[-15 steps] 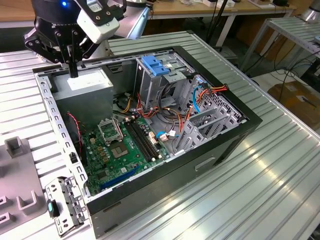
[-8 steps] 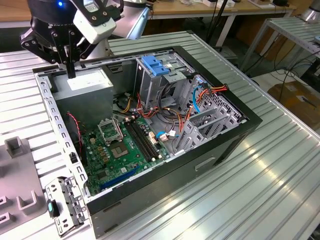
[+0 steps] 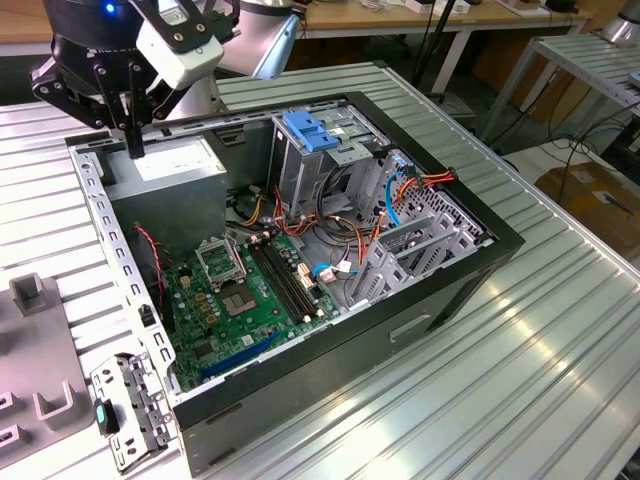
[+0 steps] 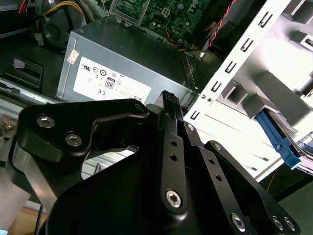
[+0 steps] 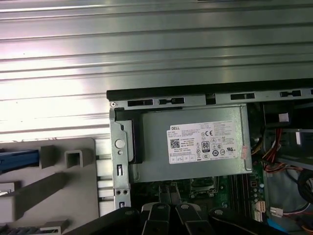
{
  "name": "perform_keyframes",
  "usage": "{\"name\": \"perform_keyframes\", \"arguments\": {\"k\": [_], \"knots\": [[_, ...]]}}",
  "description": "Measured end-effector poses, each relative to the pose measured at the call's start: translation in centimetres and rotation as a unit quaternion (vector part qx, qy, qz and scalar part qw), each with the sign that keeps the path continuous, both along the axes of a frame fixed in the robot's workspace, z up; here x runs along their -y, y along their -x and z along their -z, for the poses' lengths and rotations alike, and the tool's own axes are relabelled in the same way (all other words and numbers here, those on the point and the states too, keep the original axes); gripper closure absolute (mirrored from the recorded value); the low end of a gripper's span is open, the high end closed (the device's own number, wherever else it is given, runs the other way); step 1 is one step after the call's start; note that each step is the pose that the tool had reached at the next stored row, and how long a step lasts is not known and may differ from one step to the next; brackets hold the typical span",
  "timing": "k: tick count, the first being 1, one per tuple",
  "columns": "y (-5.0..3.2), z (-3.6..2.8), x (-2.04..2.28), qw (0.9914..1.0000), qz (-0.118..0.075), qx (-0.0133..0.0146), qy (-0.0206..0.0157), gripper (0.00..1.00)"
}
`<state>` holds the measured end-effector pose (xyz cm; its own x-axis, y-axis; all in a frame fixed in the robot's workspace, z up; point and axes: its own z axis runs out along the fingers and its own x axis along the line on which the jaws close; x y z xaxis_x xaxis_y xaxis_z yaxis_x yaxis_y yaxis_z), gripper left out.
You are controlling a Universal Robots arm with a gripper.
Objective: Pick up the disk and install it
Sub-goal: 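Reach for the disk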
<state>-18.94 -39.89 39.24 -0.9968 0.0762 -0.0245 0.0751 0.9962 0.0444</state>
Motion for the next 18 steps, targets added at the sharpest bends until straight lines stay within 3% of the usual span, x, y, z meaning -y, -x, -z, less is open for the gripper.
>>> {"name": "perform_keyframes", "arguments": {"k": [18], "knots": [[1.59, 0.02, 0.0, 1.0, 0.0, 0.0, 0.0, 0.89]]}}
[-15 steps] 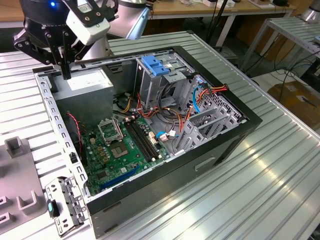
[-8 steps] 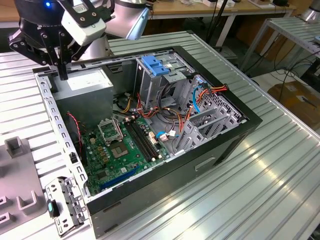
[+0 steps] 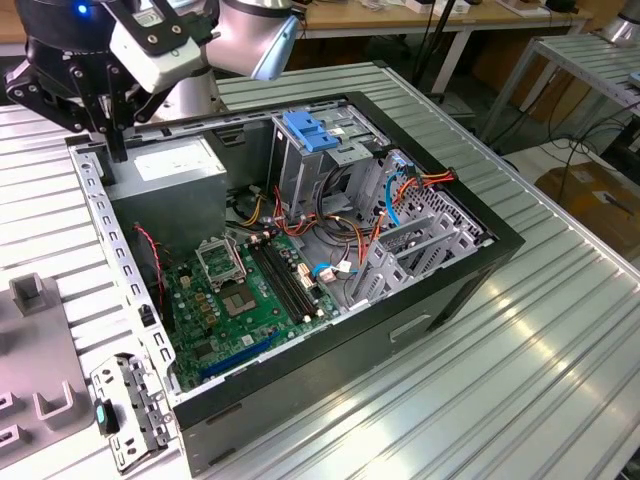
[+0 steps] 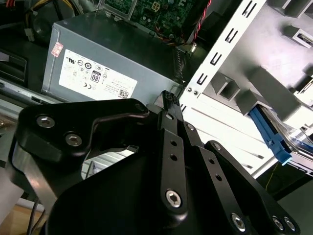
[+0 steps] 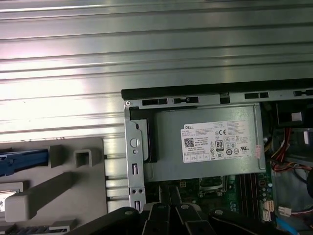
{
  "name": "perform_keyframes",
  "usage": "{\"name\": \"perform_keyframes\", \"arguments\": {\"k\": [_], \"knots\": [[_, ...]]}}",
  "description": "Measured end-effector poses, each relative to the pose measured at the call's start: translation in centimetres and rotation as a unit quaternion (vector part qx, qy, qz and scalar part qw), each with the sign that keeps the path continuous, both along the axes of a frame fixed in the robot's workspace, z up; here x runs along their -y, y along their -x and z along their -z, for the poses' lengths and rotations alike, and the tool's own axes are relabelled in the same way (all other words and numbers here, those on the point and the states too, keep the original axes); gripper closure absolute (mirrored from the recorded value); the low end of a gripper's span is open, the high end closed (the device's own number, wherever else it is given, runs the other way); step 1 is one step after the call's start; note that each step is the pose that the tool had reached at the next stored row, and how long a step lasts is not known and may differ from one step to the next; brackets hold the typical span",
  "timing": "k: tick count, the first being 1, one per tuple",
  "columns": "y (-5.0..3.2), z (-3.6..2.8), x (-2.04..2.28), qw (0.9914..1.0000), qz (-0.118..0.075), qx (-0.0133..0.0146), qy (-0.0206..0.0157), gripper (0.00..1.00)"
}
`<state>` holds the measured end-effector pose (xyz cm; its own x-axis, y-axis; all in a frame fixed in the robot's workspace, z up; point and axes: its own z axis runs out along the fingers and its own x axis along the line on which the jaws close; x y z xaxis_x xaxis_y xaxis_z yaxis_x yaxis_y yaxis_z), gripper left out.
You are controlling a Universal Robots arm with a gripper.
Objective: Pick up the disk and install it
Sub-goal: 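Reach for the disk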
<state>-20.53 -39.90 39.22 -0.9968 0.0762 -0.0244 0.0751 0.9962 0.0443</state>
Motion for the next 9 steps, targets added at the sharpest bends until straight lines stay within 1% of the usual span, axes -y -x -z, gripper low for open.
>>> {"name": "perform_keyframes", "arguments": {"k": [9], "knots": [[0.76, 0.01, 0.0, 1.0, 0.0, 0.0, 0.0, 0.89]]}}
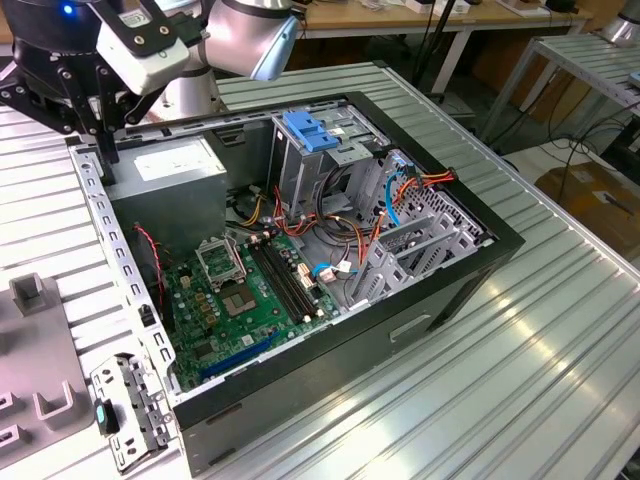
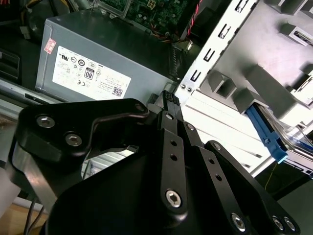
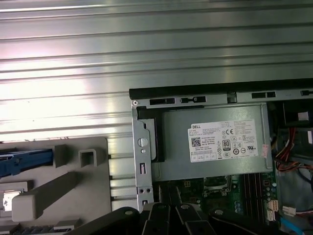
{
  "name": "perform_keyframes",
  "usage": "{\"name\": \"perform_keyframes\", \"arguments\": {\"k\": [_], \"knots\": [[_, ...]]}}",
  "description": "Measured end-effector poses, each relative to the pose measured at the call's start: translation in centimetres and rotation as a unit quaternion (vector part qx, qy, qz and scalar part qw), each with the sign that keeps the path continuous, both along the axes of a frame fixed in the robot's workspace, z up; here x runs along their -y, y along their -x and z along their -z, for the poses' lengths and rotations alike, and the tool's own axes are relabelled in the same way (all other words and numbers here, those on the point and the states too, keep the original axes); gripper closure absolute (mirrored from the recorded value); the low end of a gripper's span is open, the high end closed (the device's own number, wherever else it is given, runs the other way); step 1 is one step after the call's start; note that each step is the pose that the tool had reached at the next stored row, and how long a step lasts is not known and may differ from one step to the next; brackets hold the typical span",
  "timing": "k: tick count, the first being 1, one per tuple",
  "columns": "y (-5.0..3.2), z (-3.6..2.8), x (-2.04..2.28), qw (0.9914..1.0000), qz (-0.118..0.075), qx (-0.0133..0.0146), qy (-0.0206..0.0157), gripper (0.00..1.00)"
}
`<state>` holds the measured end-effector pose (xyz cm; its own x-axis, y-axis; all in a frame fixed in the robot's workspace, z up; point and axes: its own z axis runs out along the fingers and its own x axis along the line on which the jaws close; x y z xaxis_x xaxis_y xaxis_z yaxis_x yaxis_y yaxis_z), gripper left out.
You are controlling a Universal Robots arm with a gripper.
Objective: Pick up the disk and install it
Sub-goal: 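Reach for the disk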
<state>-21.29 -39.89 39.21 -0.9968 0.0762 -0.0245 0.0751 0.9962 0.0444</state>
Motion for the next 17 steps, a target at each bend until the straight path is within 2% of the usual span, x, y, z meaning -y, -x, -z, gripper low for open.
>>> {"name": "perform_keyframes", "arguments": {"k": [17], "knots": [[1.8, 0.03, 0.0, 1.0, 0.0, 0.0, 0.0, 0.89]]}}
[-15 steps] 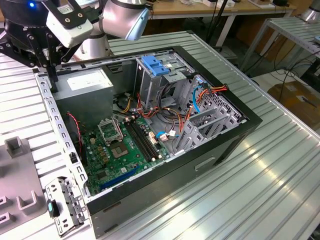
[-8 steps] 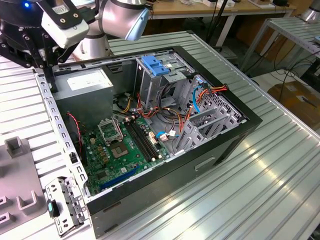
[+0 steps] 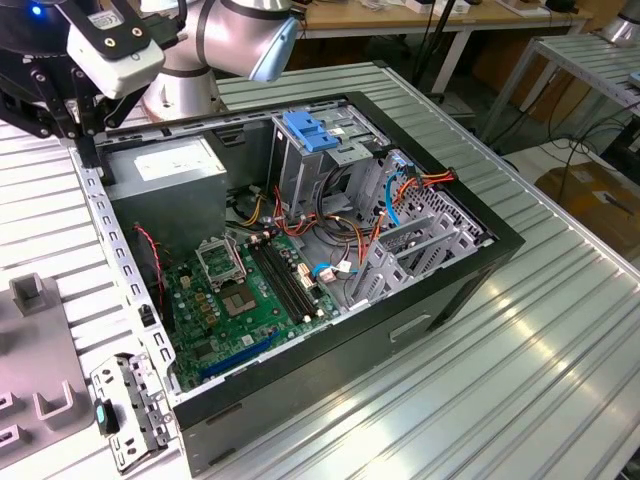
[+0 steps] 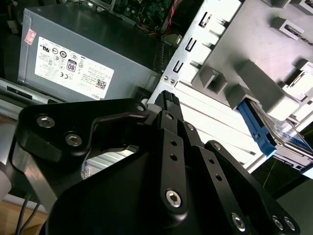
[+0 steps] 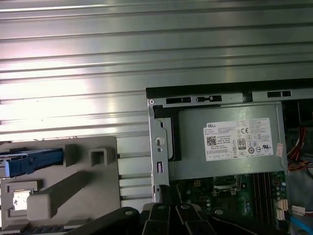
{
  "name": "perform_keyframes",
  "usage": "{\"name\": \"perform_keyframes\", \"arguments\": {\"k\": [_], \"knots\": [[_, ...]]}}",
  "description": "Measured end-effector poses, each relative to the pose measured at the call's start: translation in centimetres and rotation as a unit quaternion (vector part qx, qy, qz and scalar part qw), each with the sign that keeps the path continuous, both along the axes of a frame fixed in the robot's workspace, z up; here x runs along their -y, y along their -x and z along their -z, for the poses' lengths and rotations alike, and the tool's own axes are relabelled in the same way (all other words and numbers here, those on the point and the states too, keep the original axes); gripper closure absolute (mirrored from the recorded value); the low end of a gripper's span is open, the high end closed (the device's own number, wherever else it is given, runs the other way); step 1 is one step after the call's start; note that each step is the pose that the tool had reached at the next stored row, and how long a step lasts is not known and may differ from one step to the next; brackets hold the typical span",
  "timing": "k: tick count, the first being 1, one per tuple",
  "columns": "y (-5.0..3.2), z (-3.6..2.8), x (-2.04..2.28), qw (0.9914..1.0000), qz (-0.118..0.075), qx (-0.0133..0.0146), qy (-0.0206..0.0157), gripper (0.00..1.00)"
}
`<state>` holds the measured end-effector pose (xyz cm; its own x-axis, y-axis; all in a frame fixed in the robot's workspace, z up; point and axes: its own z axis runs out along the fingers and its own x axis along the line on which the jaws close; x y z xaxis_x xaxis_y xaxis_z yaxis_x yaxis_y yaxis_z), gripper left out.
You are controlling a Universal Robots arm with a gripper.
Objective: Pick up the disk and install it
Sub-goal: 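Reach for the disk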
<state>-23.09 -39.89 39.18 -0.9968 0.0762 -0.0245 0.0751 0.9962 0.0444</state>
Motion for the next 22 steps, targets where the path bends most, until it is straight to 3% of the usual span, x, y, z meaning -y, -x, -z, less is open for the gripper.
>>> {"name": "perform_keyframes", "arguments": {"k": [22], "knots": [[2.33, 0.04, 0.0, 1.0, 0.0, 0.0, 0.0, 0.89]]}}
